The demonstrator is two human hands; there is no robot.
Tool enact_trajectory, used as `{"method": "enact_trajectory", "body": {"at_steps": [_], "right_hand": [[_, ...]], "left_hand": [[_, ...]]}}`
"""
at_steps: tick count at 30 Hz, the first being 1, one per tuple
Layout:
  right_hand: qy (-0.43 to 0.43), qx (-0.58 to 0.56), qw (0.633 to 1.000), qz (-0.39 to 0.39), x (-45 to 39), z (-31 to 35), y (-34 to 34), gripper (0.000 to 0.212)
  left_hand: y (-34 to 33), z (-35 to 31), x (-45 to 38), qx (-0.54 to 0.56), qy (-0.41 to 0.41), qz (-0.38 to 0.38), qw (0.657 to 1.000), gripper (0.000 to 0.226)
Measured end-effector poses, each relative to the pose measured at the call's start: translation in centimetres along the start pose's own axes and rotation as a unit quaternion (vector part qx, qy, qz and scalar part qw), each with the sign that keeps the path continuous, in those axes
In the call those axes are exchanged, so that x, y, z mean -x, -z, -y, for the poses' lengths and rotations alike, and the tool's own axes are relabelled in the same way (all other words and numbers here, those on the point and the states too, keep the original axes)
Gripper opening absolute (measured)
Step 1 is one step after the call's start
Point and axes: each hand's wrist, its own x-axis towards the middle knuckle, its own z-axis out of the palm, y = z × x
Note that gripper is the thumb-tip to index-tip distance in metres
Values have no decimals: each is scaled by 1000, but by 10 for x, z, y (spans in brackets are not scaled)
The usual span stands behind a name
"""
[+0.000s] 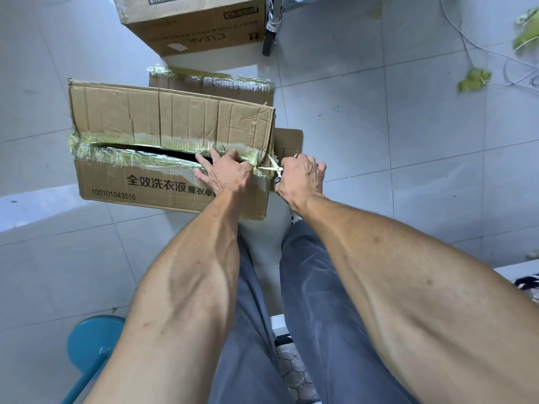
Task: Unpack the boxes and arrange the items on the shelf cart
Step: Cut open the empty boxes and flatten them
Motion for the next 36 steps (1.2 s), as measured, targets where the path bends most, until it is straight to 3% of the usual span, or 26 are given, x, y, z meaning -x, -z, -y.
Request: {"method": "enact_trajectory", "body": {"at_steps": [3,6,11,19,24,29,33,36], "right_hand": [[-124,-168,976,63,0,8,6,33],[-175,-205,957,109,-5,8,15,22],[-153,-168,967,117,-13,14,30,31],[-146,-143,971,121,-9,22,44,32],[-136,-119,975,132,-7,42,37,20],[-141,-91,985,48,-17,49,18,10],[-146,-30,988,-37,-18,36,11,21],[-173,-30,983,-55,-15,29,6,24]], "left_hand": [[-1,4,-3,-9,-20,-14,1000,53],[-4,9,-4,12,-25,-21,999,50],[-7,15,-2,14,-38,-24,999,30],[-8,11,-2,13,-32,-44,998,26],[-11,12,5,36,-29,-51,998,22],[-15,21,11,49,-49,-52,996,20],[-18,20,15,82,-62,-62,993,9],[-13,12,17,100,-48,-47,993,13]]}}
